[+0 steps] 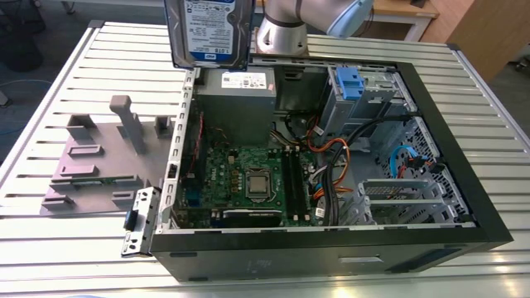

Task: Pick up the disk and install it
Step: 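Pick up the disk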

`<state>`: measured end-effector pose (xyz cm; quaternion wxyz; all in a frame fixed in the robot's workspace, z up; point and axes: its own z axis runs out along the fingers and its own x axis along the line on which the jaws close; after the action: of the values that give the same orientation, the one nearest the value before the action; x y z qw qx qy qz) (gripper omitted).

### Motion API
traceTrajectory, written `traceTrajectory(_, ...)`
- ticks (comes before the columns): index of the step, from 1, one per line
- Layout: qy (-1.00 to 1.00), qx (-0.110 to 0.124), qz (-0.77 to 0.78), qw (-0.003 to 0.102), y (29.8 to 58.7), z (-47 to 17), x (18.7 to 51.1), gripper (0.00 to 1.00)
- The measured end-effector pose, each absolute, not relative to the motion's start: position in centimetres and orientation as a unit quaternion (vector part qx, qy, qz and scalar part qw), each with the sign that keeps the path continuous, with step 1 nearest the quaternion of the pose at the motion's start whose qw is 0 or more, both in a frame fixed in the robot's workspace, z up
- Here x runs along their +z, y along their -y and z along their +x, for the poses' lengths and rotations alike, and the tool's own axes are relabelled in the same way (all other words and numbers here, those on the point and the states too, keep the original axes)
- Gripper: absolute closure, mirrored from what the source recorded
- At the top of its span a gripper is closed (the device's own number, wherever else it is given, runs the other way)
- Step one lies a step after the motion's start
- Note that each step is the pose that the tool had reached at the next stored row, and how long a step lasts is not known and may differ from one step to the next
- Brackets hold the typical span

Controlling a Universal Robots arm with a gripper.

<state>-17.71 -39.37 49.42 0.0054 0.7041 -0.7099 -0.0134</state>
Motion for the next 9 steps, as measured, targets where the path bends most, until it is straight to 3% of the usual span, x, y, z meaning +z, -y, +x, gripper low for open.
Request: traceTrajectory(9, 0.710, -0.013, 0.704, 0.005, 39.37, -16.79, 49.39, 0.64)
